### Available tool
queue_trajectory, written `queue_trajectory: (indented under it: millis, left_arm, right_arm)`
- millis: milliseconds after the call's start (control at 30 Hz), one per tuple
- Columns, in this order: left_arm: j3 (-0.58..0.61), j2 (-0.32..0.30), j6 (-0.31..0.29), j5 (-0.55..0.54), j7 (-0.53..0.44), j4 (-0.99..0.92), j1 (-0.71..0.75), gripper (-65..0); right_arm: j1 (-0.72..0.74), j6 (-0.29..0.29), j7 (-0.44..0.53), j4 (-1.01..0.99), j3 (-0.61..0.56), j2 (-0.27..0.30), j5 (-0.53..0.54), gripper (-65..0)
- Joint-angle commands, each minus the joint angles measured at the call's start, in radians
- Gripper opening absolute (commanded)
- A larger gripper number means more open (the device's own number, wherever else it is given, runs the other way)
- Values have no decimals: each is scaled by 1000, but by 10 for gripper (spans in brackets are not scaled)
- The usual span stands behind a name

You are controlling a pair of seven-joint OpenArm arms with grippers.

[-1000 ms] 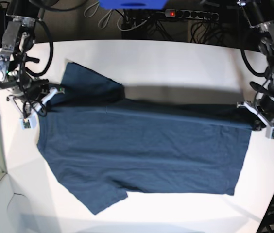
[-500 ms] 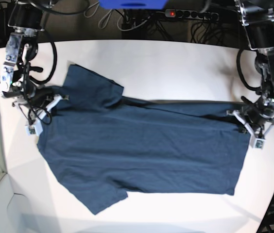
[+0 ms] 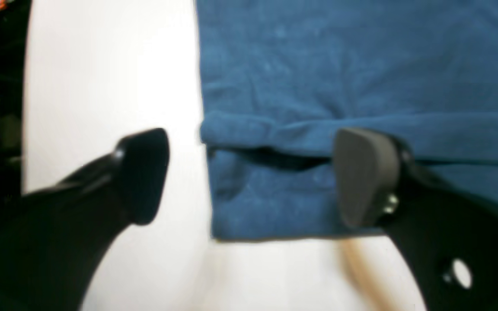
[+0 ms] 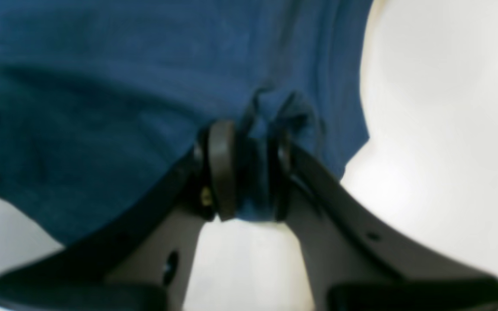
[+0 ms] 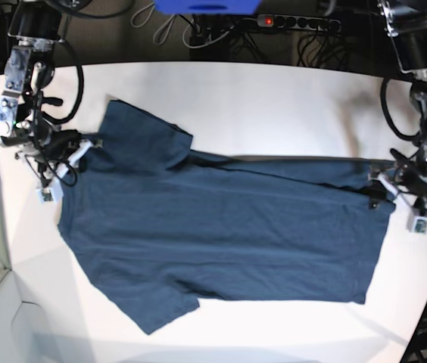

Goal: Layout the t-shirt on the table in an organized manner, then fold the t-shirt properly
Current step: 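Lift the shoulder edge with both grippers and fold it toward the hem, then lower the folded shoulder edge with both grippers and pull it outward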

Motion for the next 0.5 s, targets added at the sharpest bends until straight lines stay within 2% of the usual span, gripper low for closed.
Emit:
queue_trajectory:
  millis: [0, 100, 300, 467]
  left_arm:
    - [-36, -20, 4, -7, -16, 36, 5, -48]
    - [-81, -17, 4, -7, -20, 30, 29, -53]
    - [-93, -17, 3, -7, -27, -88, 46, -123]
    - [-87, -15, 3, -7, -27, -156, 16, -131]
  right_arm:
    - [10, 0, 20, 20, 5, 9, 6, -506]
    - [-23, 0, 27, 33, 5, 9, 6, -506]
    - [-92, 2, 29, 112, 5, 9, 6, -506]
    - [-122, 2, 27, 132, 5, 32, 6, -503]
